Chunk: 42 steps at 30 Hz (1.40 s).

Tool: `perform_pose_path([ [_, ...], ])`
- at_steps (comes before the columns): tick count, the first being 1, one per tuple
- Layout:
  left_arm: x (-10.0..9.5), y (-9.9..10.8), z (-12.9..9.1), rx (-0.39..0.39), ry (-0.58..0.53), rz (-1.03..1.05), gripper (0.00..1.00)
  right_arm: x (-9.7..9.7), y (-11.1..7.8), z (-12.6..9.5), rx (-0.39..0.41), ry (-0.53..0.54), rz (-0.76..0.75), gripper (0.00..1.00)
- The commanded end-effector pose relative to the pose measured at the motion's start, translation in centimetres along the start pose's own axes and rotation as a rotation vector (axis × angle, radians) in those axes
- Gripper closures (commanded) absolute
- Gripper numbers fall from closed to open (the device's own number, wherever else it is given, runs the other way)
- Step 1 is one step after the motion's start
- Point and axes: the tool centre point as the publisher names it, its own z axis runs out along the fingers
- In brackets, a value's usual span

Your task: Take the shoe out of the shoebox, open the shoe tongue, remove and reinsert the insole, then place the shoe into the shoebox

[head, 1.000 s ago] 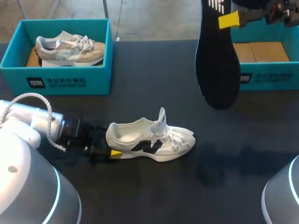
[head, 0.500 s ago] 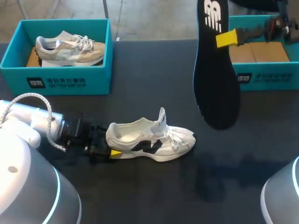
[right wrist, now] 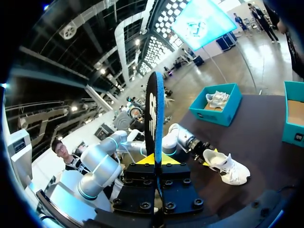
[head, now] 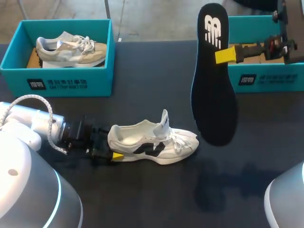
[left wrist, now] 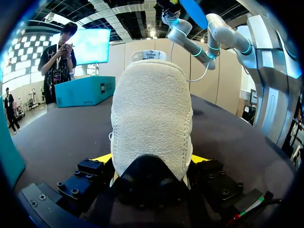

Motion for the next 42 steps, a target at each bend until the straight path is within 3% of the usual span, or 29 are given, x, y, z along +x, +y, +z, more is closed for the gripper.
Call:
perform_pose_path([
  [1, 0.0, 0.2, 0.1, 0.000, -0.002, 0.000, 1.00, -0.3, 0.0, 0.8, 0.001, 0.006, 0.005, 1.00],
  [30, 0.0, 0.2, 0.1, 0.000, -0.002, 0.000, 1.00, -0.6, -0.1, 1.7, -0.023, 0.006, 0.018, 1.00],
  [31, 0.0, 0.3, 0.1, -0.003, -0.001, -0.005, 0.82, -0.6, -0.1, 1.7, -0.023, 0.006, 0.018, 1.00],
  [32, 0.1, 0.3, 0.0, -0.012, 0.002, -0.012, 0.49, -0.6, -0.1, 1.7, -0.023, 0.006, 0.018, 1.00],
  [33, 0.1, 0.4, -0.1, -0.016, 0.002, -0.012, 0.00, -0.6, -0.1, 1.7, -0.023, 0.006, 0.018, 1.00],
  [42, 0.7, 0.1, -1.0, -0.041, 0.022, -0.005, 0.00, -0.6, -0.1, 1.7, -0.023, 0.006, 0.018, 1.00],
])
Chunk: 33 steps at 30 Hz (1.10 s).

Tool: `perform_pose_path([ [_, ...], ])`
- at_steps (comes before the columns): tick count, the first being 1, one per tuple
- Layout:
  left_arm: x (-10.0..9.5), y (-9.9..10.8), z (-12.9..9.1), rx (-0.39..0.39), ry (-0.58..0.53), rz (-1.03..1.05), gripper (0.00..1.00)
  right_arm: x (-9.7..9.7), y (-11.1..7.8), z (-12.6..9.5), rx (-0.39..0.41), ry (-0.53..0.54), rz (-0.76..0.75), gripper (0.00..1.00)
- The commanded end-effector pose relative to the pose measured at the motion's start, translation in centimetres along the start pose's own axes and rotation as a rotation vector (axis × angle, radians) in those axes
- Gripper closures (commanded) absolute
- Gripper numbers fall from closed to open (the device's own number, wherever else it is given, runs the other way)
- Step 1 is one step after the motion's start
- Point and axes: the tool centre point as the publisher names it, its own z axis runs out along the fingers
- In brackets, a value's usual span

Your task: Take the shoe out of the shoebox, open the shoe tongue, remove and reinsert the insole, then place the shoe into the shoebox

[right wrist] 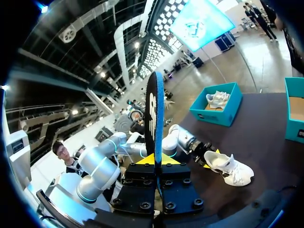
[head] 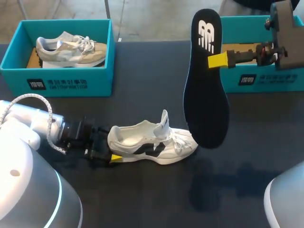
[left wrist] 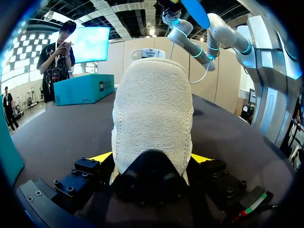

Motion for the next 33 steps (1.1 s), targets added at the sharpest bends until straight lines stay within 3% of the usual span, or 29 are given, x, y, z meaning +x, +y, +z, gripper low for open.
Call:
perform_pose_path([
  [1, 0.5, -0.2, -0.8, -0.027, 0.003, 0.001, 0.00, -0.1, 0.3, 0.3, 0.004, 0.000, 0.002, 1.00],
  [11, 1.0, -0.7, -3.8, -0.155, -0.008, -0.032, 0.00, -0.1, 0.3, 0.3, 0.004, 0.000, 0.002, 1.00],
  [31, 1.9, -4.8, -7.9, -0.481, 0.087, -0.089, 0.00, -0.1, 0.3, 0.3, 0.004, 0.000, 0.002, 1.00],
  [33, 1.8, -5.2, -8.3, -0.447, 0.072, -0.065, 0.00, -0.1, 0.3, 0.3, 0.004, 0.000, 0.002, 1.00],
])
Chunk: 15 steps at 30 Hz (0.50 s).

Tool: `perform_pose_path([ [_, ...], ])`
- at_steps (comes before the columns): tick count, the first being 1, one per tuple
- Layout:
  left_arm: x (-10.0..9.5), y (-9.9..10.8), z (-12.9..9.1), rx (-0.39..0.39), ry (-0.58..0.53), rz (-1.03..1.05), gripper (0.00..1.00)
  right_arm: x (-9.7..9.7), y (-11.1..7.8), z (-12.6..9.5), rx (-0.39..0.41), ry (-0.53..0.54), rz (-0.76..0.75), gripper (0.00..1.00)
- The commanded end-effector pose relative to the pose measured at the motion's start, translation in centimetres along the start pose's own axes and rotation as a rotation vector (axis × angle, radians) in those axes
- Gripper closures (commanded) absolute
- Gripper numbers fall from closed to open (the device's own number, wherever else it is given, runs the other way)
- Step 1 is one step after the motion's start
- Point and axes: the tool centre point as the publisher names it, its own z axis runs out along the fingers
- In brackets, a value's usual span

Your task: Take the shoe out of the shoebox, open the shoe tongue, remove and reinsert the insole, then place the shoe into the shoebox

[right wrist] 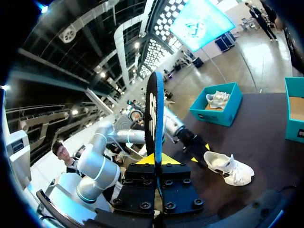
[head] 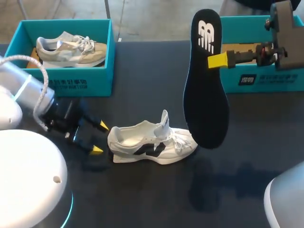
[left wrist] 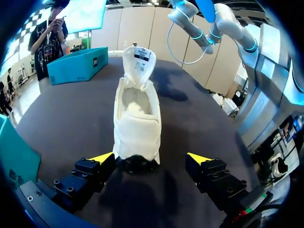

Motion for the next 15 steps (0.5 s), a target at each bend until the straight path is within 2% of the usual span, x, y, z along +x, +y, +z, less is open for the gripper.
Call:
perform_pose_path([
  [1, 0.2, -1.0, -1.4, -0.071, -0.015, 0.018, 0.00, -0.1, 0.3, 0.3, 0.005, 0.000, 0.001, 1.00],
  [11, 0.2, -1.0, -1.4, -0.071, -0.015, 0.018, 0.00, -0.1, 0.3, 0.3, 0.005, 0.000, 0.001, 1.00],
  [15, 0.4, -2.1, -1.0, -0.179, 0.005, 0.002, 0.00, -0.1, 0.3, 0.3, 0.005, 0.000, 0.001, 1.00],
])
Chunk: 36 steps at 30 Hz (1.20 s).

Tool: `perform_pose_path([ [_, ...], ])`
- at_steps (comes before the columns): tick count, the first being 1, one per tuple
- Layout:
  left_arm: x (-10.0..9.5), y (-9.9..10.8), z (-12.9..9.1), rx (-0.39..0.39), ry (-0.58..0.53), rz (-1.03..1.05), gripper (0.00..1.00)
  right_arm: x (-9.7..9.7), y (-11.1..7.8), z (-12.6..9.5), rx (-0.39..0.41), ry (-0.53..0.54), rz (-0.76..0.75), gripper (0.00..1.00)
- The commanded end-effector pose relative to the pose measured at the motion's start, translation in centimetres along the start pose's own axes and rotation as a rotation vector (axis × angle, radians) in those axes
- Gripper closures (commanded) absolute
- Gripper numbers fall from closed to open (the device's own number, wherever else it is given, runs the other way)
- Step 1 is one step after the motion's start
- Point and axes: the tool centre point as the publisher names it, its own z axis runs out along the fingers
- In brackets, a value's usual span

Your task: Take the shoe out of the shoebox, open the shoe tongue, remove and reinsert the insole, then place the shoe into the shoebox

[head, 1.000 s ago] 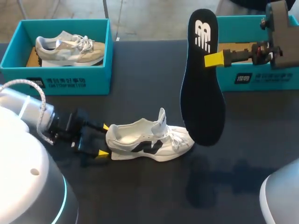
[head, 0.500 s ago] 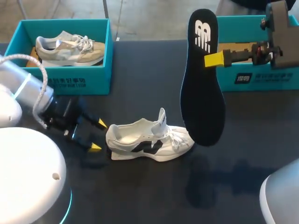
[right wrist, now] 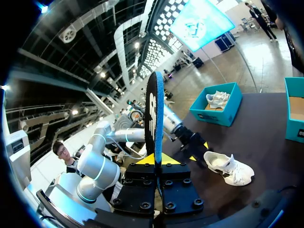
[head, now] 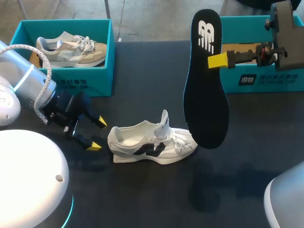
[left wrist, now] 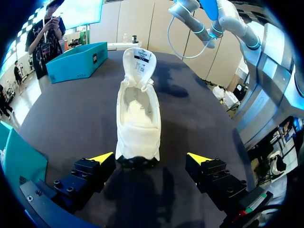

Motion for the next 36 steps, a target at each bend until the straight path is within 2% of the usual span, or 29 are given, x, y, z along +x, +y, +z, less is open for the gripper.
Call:
perform_pose_path([
  [1, 0.0, -1.7, 0.0, -0.106, 0.023, -0.013, 0.00, -0.1, 0.3, 0.3, 0.005, 0.000, 0.001, 1.00],
  [6, 0.0, -2.8, 0.1, -0.285, 0.017, -0.097, 0.00, -0.1, 0.3, 0.3, 0.005, 0.000, 0.001, 1.00],
  [19, 0.3, -4.2, -0.4, -0.492, -0.026, -0.087, 0.00, -0.1, 0.3, 0.3, 0.005, 0.000, 0.001, 1.00],
  [29, 0.5, -5.5, -1.0, -0.563, -0.073, -0.054, 0.00, -0.1, 0.3, 0.3, 0.005, 0.000, 0.001, 1.00],
  [36, 0.4, -6.3, -1.1, -0.585, -0.086, -0.026, 0.00, -0.1, 0.3, 0.3, 0.005, 0.000, 0.001, 1.00],
])
